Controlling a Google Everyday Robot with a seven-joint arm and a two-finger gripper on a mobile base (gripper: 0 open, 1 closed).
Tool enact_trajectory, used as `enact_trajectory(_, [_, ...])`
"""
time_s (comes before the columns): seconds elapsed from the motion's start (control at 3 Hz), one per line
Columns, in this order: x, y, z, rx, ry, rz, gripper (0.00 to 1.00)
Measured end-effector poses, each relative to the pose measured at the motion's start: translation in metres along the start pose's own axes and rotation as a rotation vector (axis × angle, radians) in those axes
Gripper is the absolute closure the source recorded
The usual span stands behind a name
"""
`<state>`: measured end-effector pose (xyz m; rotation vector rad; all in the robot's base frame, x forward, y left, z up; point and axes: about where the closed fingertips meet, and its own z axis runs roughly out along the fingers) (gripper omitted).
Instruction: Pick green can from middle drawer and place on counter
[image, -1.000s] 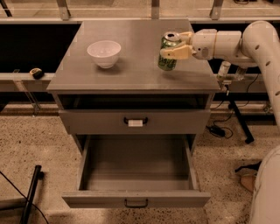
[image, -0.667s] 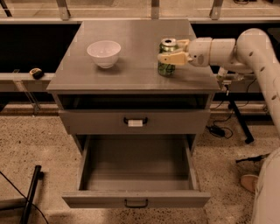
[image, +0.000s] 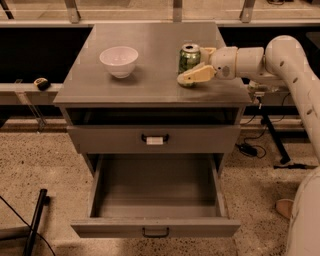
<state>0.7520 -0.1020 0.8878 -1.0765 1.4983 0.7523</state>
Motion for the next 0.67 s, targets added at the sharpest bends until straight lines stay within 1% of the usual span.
enact_trajectory(0.33, [0.001,-0.008,-0.024,0.042,-0.022,-0.068,0.00])
enact_trajectory(0.67, [0.010,-0.021,-0.088,0.137,-0.074,-0.205,0.00])
